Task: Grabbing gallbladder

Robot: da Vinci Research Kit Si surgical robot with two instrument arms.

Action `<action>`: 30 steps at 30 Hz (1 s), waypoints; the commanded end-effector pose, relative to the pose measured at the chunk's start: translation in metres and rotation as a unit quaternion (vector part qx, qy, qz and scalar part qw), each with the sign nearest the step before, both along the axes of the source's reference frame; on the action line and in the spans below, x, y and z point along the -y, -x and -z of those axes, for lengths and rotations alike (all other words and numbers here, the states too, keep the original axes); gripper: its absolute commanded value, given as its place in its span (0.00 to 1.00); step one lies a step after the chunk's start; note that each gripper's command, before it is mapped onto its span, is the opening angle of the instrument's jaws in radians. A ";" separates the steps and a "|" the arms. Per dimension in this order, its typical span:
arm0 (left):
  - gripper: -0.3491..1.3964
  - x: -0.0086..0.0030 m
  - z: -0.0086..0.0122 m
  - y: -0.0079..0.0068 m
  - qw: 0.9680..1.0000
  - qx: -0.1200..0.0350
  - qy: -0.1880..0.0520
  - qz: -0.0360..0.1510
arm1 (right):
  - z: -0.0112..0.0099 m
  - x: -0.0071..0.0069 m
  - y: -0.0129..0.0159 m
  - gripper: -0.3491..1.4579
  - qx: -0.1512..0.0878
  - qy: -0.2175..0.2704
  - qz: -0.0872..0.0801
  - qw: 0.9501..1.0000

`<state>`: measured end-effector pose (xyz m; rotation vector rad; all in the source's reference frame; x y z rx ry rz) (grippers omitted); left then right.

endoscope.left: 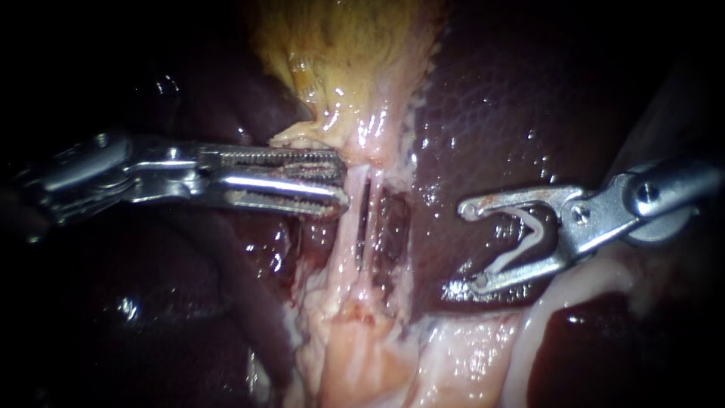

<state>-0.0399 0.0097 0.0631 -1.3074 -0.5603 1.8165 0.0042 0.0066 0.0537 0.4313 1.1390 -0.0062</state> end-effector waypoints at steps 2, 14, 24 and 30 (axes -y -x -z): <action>0.37 0.0001 0.0002 0.0000 1.000 0.001 0.000 -0.001 | 0.0000 0.0000 0.0000 0.45 0.000 0.000 0.000 1.000; 0.48 -0.0010 0.0041 -0.0038 1.000 0.009 -0.002 -0.004 | 0.0000 0.0000 0.0000 0.45 0.000 0.000 0.000 1.000; 0.51 -0.0049 0.0076 -0.0071 0.998 -0.013 0.055 0.004 | -0.0001 -0.0001 0.0000 0.45 0.000 0.000 0.000 1.000; 0.48 -0.0051 0.0065 -0.0063 0.998 -0.017 0.065 0.004 | -0.0001 -0.0001 0.0000 0.45 0.000 0.000 0.000 1.000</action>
